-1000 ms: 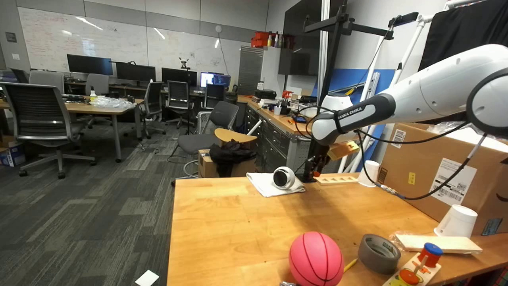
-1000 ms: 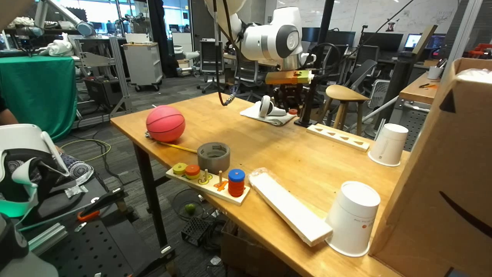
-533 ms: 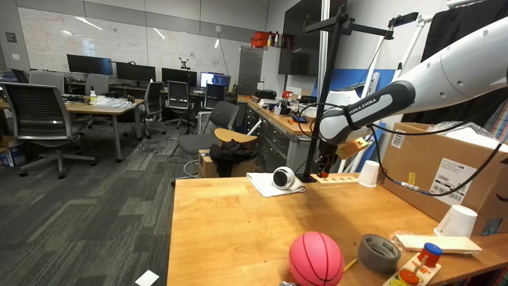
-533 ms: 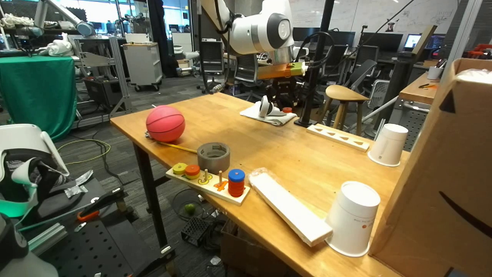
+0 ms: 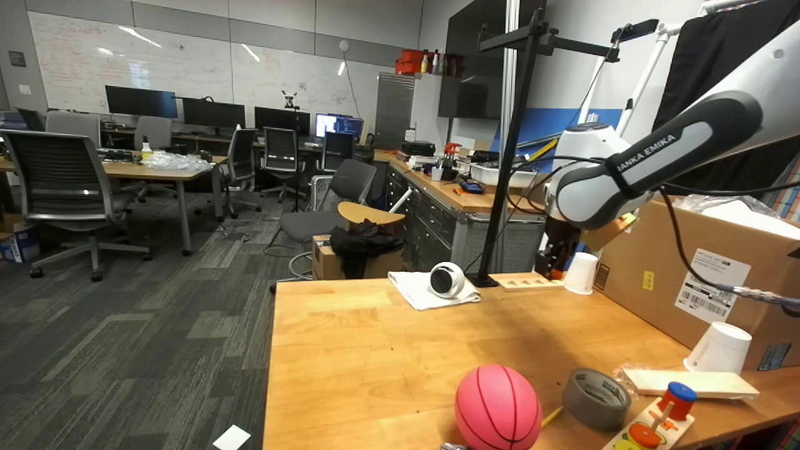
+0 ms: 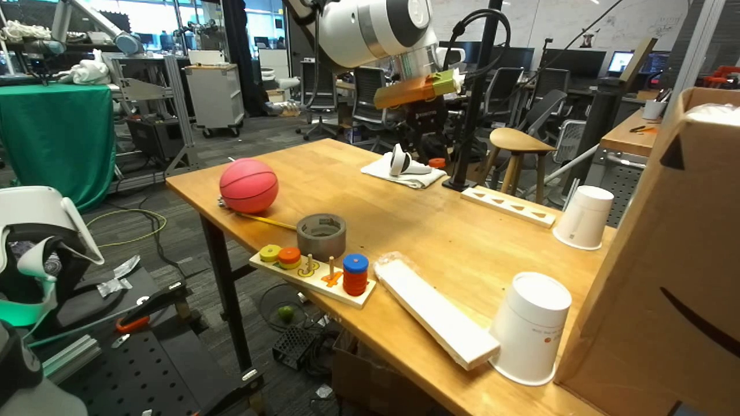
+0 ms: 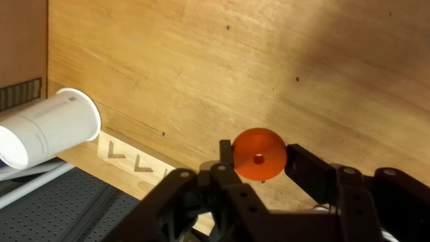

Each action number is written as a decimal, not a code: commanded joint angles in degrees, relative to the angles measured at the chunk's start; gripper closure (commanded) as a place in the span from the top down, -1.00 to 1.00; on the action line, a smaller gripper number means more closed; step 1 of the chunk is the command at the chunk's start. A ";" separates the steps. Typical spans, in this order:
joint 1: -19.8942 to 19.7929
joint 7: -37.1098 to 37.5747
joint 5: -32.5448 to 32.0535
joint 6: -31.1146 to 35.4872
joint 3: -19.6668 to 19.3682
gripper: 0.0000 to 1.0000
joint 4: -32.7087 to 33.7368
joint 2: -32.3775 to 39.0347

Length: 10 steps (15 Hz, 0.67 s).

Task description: Stick the discs on the table to the rod on the far right of the wooden rack

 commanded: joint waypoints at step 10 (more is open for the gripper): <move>-4.27 10.15 -15.53 4.30 -0.80 -0.49 -36.60 -29.77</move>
